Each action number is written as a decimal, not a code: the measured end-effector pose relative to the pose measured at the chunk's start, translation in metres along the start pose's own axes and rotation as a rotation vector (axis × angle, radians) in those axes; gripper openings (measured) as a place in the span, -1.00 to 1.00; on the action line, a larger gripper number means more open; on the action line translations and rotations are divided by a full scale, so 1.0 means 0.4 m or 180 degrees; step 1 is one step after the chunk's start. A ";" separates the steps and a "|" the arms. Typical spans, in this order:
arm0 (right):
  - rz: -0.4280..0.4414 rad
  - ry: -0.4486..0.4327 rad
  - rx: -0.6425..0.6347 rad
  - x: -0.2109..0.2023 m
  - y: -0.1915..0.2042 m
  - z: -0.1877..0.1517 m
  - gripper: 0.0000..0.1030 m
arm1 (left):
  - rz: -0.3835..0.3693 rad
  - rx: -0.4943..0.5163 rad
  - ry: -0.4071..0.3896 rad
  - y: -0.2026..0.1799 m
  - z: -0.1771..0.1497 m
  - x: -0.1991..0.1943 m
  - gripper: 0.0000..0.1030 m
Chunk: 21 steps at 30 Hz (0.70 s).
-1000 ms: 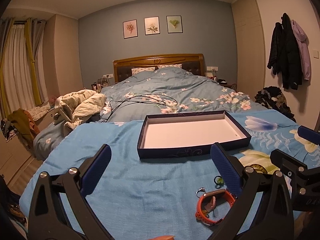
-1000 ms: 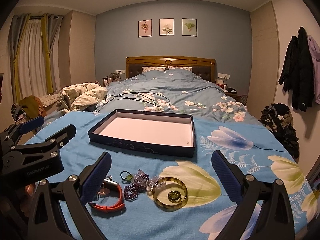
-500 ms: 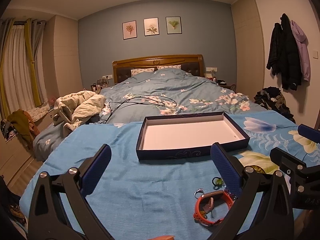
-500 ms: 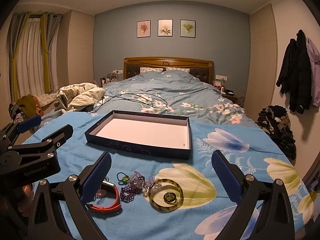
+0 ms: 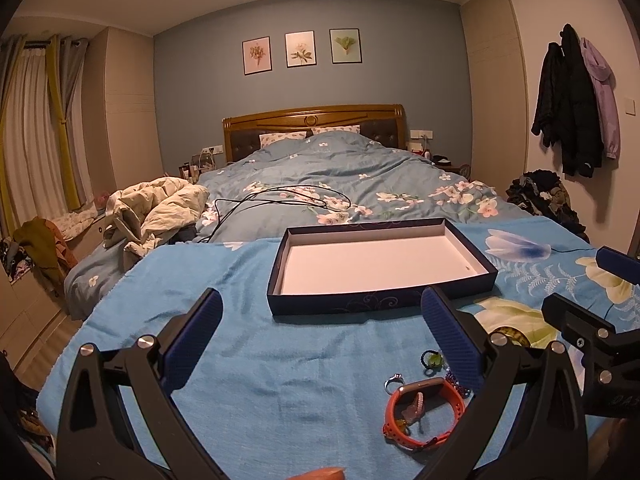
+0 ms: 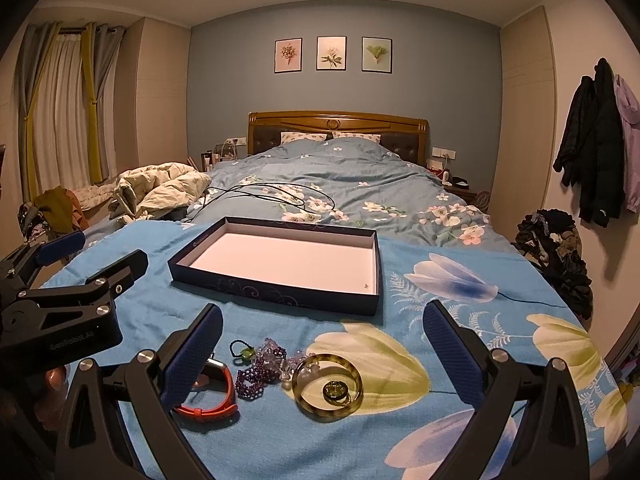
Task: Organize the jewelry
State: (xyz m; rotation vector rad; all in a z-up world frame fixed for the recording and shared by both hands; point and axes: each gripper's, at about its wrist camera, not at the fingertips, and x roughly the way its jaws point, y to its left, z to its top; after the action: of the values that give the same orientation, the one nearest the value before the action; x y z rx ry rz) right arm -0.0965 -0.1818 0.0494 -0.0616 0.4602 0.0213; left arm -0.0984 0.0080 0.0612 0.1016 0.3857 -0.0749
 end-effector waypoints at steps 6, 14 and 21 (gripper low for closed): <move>0.0018 -0.0004 0.0008 0.000 -0.002 -0.003 0.88 | 0.0002 0.0000 0.0005 0.001 0.000 0.002 0.90; 0.0025 -0.0005 0.0012 -0.002 -0.003 -0.003 0.88 | 0.0019 0.0005 0.0004 0.002 -0.004 0.006 0.90; 0.0027 0.0012 0.0014 0.003 0.000 0.000 0.88 | 0.0021 0.0008 0.0035 -0.003 -0.007 0.012 0.90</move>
State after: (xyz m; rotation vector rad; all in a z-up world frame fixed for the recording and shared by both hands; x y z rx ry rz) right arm -0.0955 -0.1819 0.0489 -0.0552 0.4642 0.0285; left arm -0.0952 0.0069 0.0567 0.1059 0.3961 -0.0683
